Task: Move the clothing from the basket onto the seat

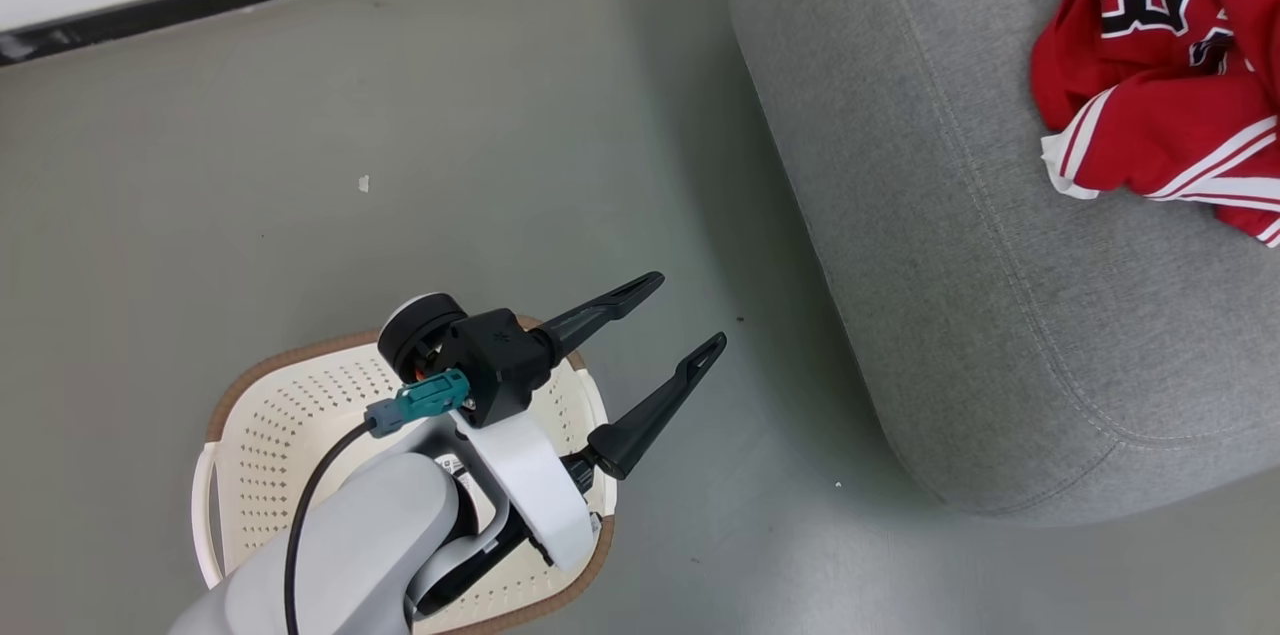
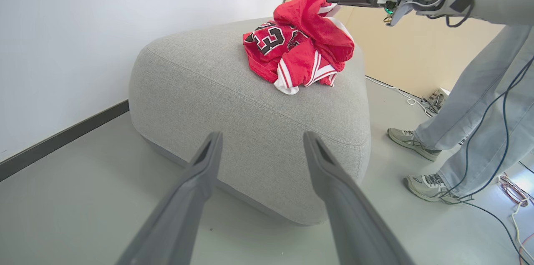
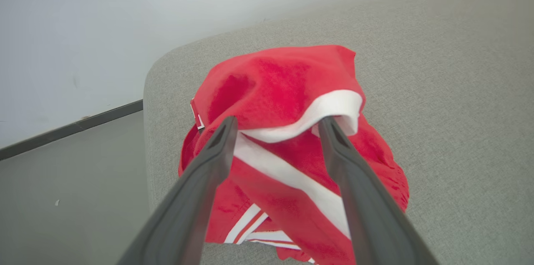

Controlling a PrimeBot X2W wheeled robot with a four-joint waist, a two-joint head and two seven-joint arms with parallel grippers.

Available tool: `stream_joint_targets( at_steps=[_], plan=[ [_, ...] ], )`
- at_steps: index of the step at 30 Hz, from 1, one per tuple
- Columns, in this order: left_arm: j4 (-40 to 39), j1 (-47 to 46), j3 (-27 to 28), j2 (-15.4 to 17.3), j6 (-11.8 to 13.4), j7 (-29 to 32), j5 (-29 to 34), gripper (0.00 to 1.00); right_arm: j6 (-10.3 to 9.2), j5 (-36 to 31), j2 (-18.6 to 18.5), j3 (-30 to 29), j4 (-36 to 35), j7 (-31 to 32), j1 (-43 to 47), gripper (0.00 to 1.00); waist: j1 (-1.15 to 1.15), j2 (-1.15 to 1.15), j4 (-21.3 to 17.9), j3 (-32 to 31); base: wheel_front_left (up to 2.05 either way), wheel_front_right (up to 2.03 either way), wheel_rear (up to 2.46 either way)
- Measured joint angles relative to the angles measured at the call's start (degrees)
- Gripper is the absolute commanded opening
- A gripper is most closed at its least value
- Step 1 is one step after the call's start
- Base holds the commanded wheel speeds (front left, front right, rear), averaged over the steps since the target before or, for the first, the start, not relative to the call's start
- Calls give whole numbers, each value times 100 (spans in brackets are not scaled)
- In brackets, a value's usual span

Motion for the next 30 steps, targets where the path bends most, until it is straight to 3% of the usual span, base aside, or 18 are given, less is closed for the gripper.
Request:
stream_joint_targets(
  at_steps=[11,16,30],
  plan=[
    [116,109,29,-41,-1,-148,-55,100,0,492,-269,146,3,405,311,100,0,0,-39,-303,0,0,0],
    [176,196,131,-49,1,-296,-81,100,0,492,-482,191,-346,302,350,100,0,0,-39,-482,0,0,0],
    [376,376,399,52,163,-497,-89,100,0,580,-505,475,-1103,-76,387,100,0,0,43,-882,0,0,0]
  ],
)
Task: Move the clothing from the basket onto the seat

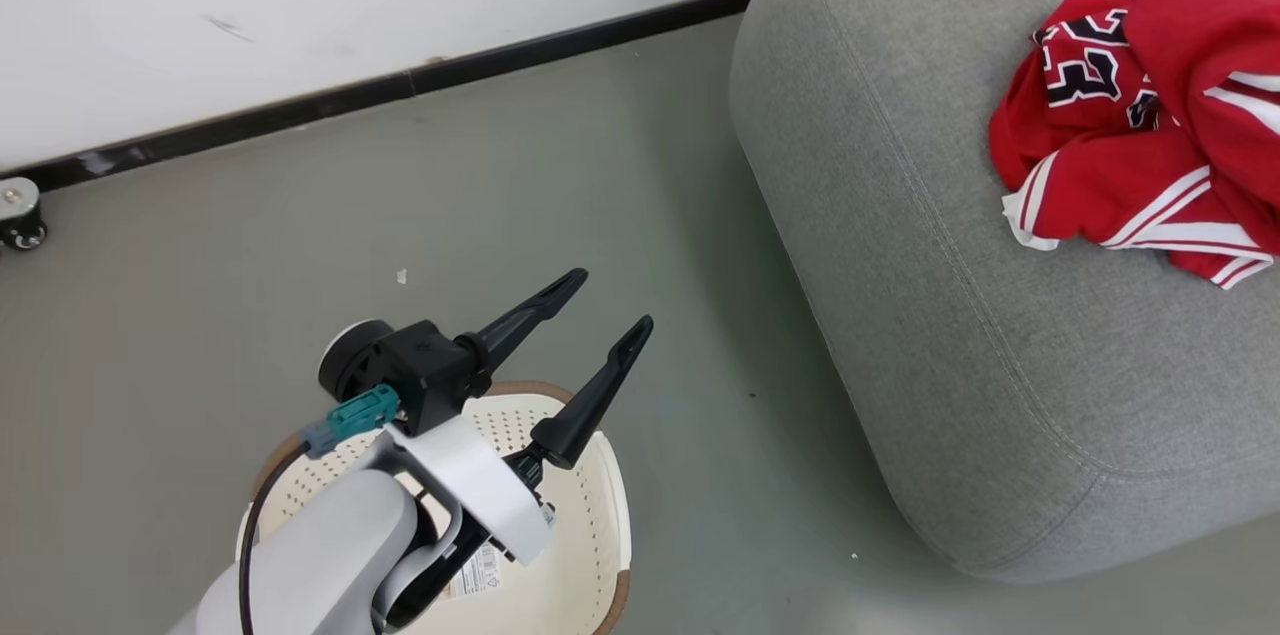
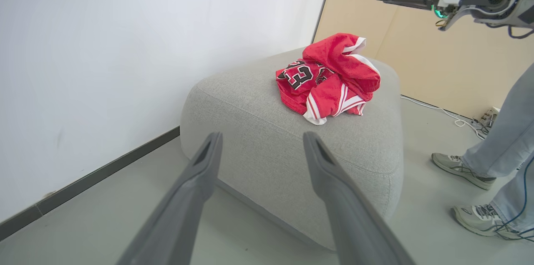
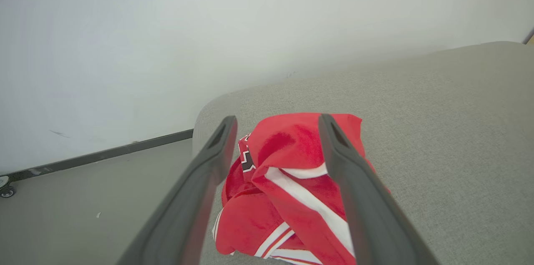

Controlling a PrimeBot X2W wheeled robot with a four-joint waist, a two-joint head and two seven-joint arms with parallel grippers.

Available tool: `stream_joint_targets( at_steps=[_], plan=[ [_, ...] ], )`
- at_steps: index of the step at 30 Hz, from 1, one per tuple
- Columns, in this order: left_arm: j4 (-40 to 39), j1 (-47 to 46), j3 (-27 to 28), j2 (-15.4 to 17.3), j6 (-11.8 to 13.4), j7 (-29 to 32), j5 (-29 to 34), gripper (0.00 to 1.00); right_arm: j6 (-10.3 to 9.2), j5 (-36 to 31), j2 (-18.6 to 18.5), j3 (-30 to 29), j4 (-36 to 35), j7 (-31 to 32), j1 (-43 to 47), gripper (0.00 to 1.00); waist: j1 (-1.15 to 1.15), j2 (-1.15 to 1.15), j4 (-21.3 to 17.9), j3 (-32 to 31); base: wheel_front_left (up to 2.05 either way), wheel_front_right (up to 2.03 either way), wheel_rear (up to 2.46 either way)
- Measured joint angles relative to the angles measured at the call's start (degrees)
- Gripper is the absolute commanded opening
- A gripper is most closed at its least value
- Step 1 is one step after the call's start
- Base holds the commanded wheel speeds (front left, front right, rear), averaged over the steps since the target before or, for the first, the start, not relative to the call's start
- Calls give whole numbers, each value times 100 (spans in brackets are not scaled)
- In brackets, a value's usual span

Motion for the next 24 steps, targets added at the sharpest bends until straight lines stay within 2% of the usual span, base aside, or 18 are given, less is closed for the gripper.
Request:
stream_joint_targets(
  at_steps=[7,22,24],
  plan=[
    [113,221,159,15,209,-103,-13,100,0,13,0,224,-327,-151,220,100,0,0,123,-197,0,0,0],
    [200,571,770,85,750,-234,-33,100,0,13,136,274,-823,-968,674,100,0,0,515,-561,0,0,0],
    [216,652,857,97,765,-237,-37,100,0,12,166,281,-855,-1072,805,100,0,0,574,-607,0,0,0]
  ],
)
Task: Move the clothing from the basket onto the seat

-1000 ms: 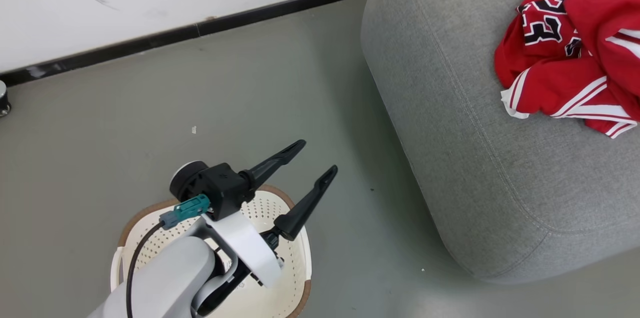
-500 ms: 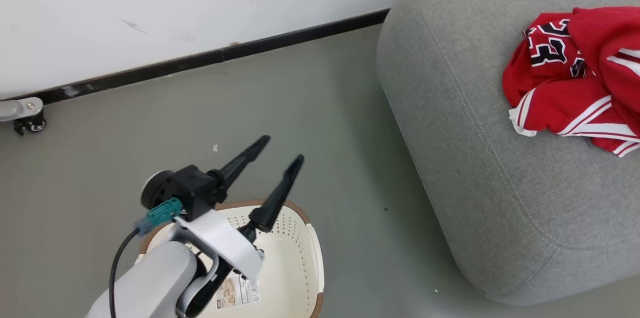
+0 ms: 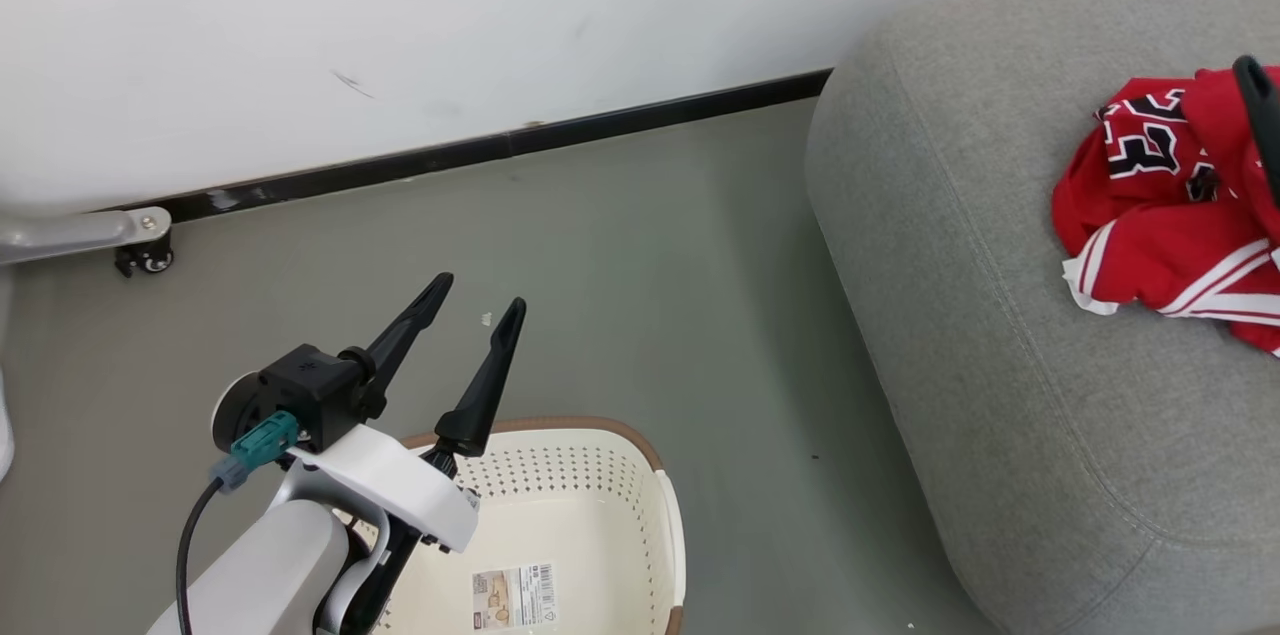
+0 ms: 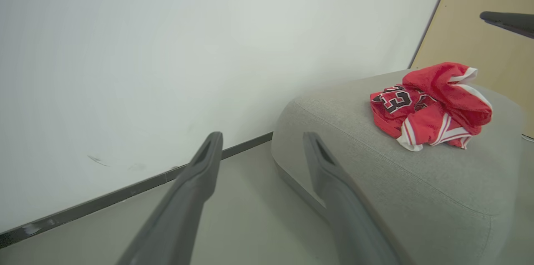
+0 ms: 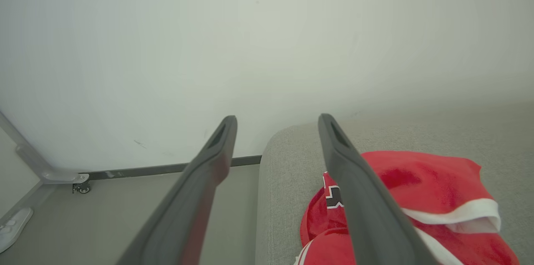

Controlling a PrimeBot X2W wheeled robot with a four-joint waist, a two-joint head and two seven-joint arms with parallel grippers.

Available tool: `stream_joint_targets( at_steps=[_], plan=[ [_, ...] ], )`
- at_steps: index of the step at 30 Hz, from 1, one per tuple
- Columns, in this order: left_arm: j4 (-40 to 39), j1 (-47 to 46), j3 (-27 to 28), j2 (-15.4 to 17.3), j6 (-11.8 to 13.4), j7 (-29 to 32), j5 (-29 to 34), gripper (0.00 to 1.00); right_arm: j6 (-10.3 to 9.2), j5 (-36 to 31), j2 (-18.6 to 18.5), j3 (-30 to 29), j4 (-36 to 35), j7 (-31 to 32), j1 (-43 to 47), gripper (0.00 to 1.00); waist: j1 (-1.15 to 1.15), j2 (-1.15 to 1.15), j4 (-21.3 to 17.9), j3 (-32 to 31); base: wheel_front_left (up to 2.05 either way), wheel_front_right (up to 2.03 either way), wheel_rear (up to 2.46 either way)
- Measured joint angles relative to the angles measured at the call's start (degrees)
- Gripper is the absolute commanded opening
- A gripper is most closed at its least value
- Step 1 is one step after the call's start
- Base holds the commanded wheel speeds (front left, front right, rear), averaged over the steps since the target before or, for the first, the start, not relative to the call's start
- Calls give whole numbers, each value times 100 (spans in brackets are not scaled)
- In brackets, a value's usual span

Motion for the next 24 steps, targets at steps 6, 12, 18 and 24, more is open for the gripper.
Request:
stream_joint_targets(
  at_steps=[6,12,18,24],
  plan=[
    [38,185,234,4,147,-14,-4,100,0,-21,15,3,-32,-120,269,100,0,0,180,-137,0,0,0],
    [98,414,469,-1,293,-15,-31,100,0,-265,53,-24,-138,-237,556,100,0,0,358,-276,0,0,0],
    [93,651,759,-20,399,-15,-48,100,0,-457,229,-142,-303,-277,848,100,0,0,531,-411,0,0,0],
    [89,892,1028,-54,492,-18,-38,100,0,-615,437,-319,-489,-278,1221,100,0,0,695,-529,0,0,0]
  ],
)
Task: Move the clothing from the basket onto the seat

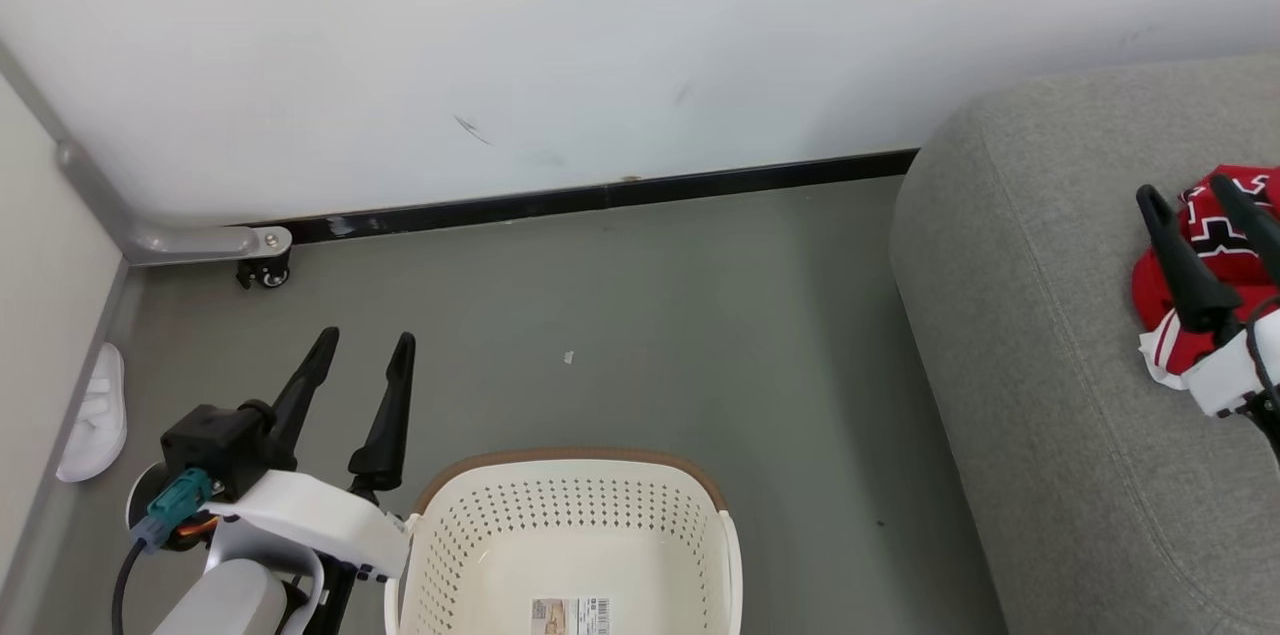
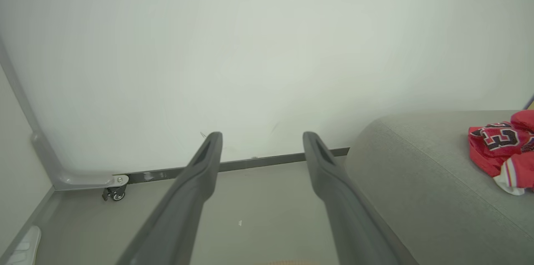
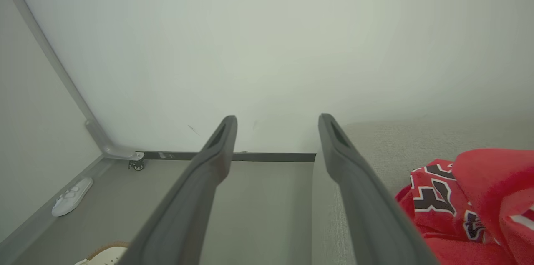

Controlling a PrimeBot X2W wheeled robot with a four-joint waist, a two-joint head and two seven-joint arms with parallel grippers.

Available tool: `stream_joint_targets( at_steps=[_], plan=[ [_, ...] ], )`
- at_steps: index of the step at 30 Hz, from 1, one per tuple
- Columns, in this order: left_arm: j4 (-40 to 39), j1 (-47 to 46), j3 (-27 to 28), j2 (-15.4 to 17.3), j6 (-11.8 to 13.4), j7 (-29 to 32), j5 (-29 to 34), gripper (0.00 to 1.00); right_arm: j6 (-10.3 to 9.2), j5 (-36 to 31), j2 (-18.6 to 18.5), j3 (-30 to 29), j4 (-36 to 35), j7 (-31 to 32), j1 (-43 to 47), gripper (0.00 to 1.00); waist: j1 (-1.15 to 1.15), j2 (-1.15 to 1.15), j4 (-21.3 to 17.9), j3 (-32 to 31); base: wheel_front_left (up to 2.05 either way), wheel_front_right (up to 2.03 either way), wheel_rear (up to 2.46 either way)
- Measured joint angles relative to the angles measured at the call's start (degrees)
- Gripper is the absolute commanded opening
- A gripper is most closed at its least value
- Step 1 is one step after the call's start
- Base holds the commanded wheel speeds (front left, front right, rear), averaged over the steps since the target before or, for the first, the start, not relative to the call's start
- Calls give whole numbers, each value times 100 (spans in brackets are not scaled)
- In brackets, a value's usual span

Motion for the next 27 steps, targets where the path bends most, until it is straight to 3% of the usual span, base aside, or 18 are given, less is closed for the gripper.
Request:
stream_joint_targets(
  at_steps=[27],
  plan=[
    [-107,906,990,-494,107,-4,218,100,-1,-1201,1274,-1257,-1204,0,1816,100,0,0,464,-217,0,0,0]
  ],
)
